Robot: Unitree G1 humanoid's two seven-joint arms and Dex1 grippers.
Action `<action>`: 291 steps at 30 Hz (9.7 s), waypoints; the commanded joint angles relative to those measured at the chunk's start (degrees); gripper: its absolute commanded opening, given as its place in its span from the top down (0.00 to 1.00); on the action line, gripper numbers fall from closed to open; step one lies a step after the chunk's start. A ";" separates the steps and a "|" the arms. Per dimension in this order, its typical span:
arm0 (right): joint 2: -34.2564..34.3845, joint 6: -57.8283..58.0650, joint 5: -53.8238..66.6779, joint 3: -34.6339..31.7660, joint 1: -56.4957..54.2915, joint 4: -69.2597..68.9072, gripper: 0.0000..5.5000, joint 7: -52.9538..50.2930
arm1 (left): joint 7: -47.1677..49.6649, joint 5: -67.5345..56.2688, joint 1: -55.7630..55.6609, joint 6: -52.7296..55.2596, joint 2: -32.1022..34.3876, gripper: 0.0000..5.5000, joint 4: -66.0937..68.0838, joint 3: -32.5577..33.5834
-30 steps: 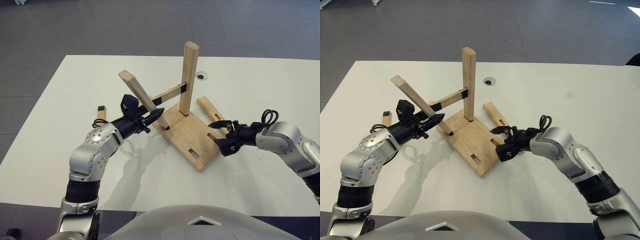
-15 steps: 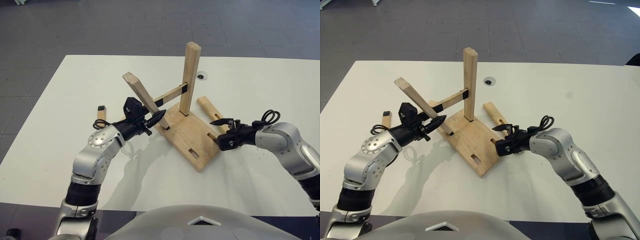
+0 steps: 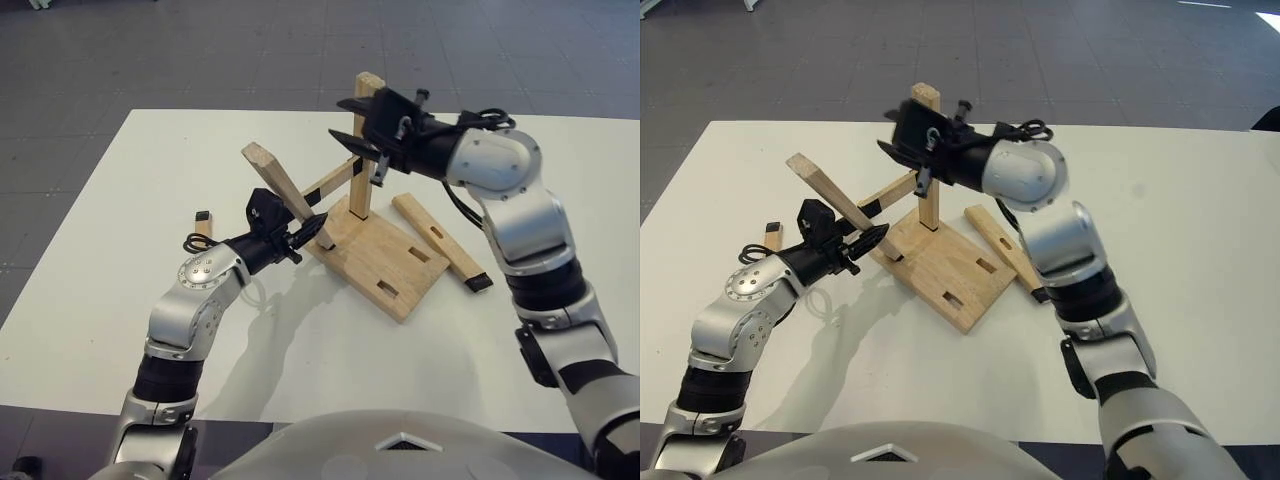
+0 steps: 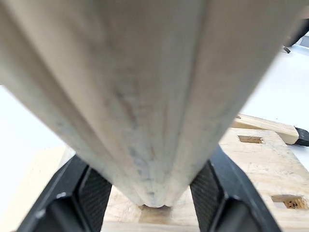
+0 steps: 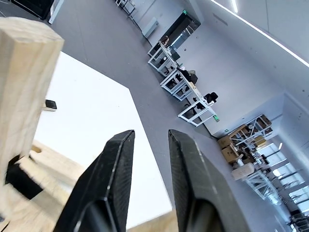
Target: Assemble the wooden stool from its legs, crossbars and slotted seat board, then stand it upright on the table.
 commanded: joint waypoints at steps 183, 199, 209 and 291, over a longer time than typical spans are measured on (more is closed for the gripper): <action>-17.83 -14.63 -10.01 -9.66 45.50 0.74 0.98 -17.33 | -13.59 34.64 -22.02 -20.47 -6.84 0.28 41.74 -11.24; -14.82 0.64 13.36 -7.20 44.12 -1.01 0.98 4.44 | -7.69 35.44 -27.80 -19.59 -12.08 0.28 47.79 -11.30; -13.44 10.98 16.84 -13.37 44.78 -18.11 0.98 -2.32 | -2.97 21.09 -28.05 -1.36 -6.95 0.28 26.70 9.89; -18.48 53.01 21.30 -22.87 46.61 -29.95 0.98 -8.07 | -5.93 34.84 -22.17 8.36 -6.82 0.40 15.73 -11.60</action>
